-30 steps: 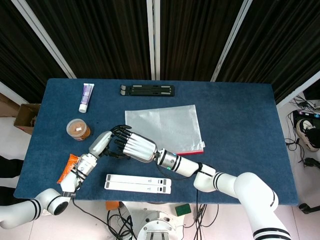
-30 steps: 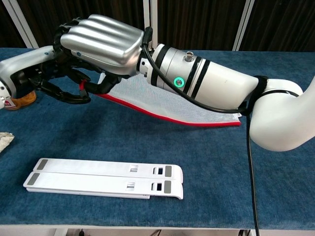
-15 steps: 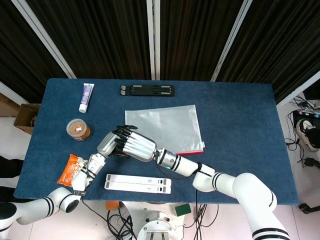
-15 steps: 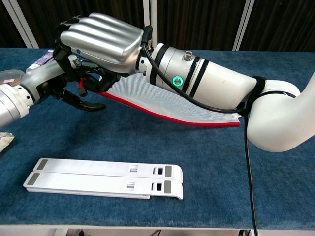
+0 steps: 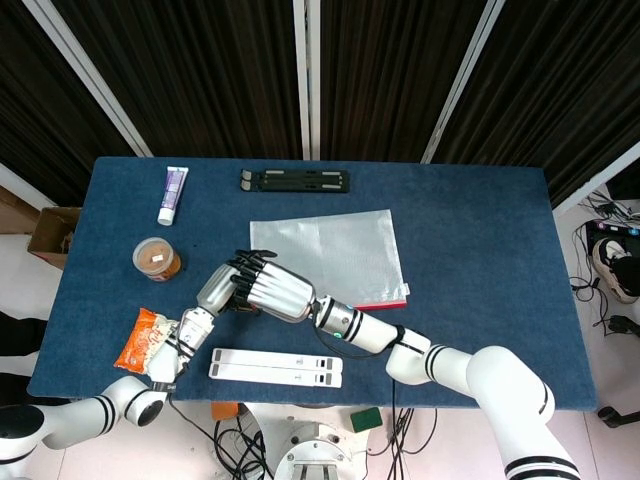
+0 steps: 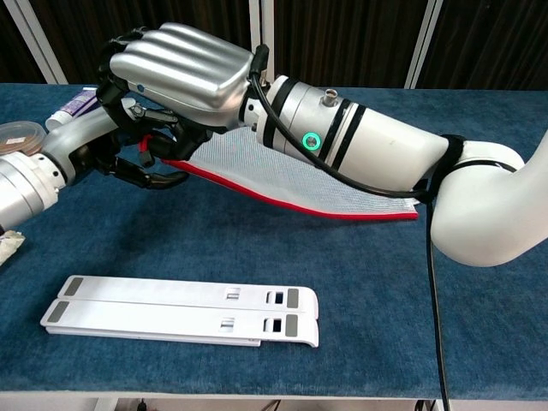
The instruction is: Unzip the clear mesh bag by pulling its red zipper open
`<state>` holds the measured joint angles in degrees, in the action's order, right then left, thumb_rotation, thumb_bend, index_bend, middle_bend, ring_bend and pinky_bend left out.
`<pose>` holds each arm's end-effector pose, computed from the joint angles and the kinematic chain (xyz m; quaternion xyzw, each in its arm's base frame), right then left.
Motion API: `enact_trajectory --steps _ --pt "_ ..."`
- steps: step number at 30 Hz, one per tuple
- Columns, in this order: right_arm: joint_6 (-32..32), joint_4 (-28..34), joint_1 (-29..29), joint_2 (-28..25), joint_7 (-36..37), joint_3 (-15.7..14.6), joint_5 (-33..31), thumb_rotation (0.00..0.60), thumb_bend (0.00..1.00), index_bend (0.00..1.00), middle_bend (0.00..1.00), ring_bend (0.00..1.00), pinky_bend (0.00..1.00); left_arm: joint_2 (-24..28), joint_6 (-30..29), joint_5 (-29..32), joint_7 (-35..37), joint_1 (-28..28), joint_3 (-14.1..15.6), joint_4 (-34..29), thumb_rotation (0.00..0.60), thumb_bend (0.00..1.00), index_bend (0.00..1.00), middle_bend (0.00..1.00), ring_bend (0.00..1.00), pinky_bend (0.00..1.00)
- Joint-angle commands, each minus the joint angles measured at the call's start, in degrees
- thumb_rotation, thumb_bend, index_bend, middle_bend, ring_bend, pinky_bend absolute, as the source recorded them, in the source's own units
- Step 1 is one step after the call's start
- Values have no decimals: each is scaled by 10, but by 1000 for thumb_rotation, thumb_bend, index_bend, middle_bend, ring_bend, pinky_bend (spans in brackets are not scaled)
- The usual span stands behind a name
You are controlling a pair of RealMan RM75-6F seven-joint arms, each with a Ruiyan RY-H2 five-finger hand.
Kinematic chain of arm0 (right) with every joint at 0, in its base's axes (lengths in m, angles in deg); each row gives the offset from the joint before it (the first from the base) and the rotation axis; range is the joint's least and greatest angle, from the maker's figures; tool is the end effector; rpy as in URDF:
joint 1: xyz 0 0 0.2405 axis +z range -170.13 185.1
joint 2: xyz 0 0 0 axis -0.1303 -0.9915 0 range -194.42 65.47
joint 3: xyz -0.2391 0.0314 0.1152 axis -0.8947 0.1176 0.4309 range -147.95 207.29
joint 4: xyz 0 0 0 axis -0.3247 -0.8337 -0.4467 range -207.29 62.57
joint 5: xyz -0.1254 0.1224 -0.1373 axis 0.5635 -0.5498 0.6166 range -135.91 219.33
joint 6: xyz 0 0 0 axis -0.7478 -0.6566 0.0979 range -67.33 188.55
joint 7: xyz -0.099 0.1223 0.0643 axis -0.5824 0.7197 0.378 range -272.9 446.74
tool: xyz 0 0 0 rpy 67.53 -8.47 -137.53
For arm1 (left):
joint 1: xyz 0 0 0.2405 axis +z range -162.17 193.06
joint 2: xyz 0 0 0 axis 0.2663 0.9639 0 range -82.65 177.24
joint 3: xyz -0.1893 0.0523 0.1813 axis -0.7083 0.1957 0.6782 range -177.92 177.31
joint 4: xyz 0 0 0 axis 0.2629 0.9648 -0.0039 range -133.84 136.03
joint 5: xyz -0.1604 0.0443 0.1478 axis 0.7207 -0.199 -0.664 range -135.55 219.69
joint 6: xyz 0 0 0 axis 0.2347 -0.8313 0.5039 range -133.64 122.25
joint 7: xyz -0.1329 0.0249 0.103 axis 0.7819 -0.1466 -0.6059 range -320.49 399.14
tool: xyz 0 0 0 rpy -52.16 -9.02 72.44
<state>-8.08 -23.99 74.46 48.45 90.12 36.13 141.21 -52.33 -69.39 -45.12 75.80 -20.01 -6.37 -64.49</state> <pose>0.0415 -0.3653 -0.1238 0.8036 -0.0475 0.5562 0.2065 -0.1807 0.3492 -0.0729 -0.5931 -0.5560 -0.5405 0.2166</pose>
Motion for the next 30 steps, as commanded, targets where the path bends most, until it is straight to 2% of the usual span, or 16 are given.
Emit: enact_trajectory --steps 1,11,19,30 --pt "2 -2 1 2 -1 0 -1 600 637 791 392 161 193 -9 -3 -1 9 -1 2 6 600 298 563 195 124 209" --pt "-16 -1 -15 2 -13 -7 1 600 651 816 399 161 188 -28 -11 4 47 2 4 31 600 401 654 227 125 209" --pt "-48 6 -53 -7 -49 -24 6 600 663 849 409 161 182 -10 -17 4 83 10 10 28 600 428 657 228 125 208" --pt "-58 0 -84 -7 -71 -28 -1 600 672 859 410 161 148 1 -19 0 123 10 13 28 600 486 664 228 125 205"
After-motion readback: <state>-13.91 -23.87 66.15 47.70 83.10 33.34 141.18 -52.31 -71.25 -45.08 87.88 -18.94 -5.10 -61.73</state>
